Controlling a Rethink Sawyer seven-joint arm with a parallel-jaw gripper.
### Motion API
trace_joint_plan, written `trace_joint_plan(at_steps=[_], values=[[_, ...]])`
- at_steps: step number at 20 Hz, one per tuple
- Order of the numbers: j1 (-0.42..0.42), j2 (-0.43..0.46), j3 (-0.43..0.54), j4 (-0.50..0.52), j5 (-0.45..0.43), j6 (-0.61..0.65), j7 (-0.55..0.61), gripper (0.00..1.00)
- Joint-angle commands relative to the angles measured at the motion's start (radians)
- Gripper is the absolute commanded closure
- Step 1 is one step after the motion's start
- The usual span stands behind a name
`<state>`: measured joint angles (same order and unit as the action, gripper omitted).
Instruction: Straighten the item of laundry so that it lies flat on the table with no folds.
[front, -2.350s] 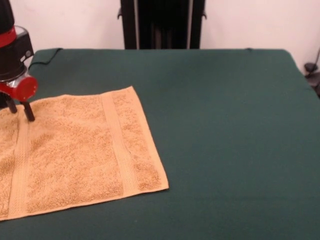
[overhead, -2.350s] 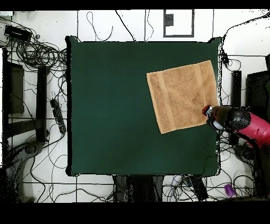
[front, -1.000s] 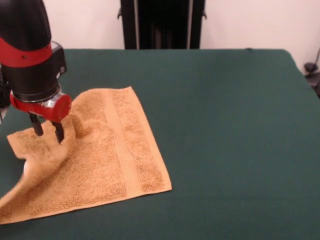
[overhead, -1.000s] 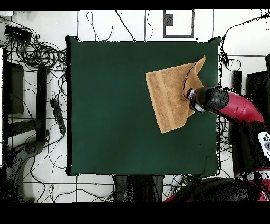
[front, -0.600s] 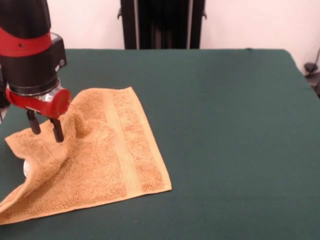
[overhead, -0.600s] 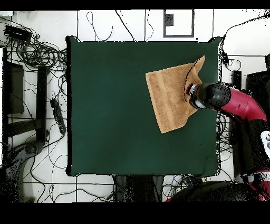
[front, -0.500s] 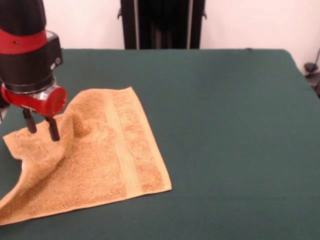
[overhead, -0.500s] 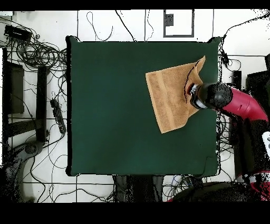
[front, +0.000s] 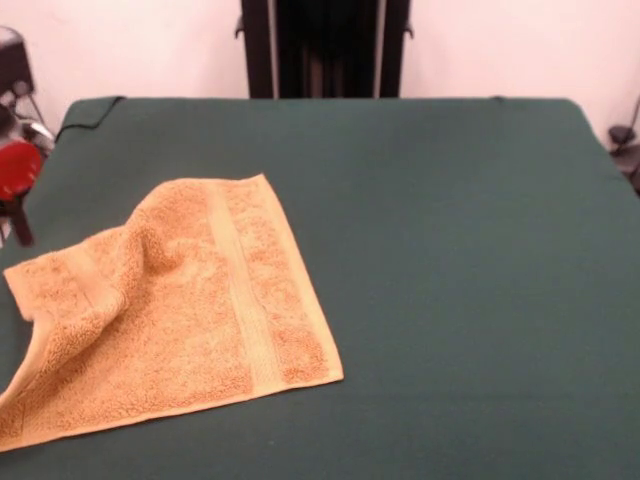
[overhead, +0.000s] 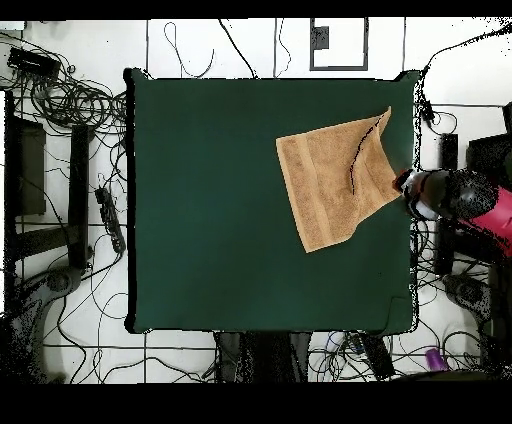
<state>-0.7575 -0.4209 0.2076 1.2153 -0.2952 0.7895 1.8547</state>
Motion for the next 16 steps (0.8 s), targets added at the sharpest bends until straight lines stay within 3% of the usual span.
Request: trace_joint_plan(at_steps=[1,9,16], values=[[0.060,-0.136,0.019,-0.015,-0.003,0.259,-0.124,0.00],[0.102,-0.205,0.038,0.061,0.069,0.266,0.042,0.00],[0.139,-0.167,0.027,0.089,0.122,0.169,0.160,0.00]])
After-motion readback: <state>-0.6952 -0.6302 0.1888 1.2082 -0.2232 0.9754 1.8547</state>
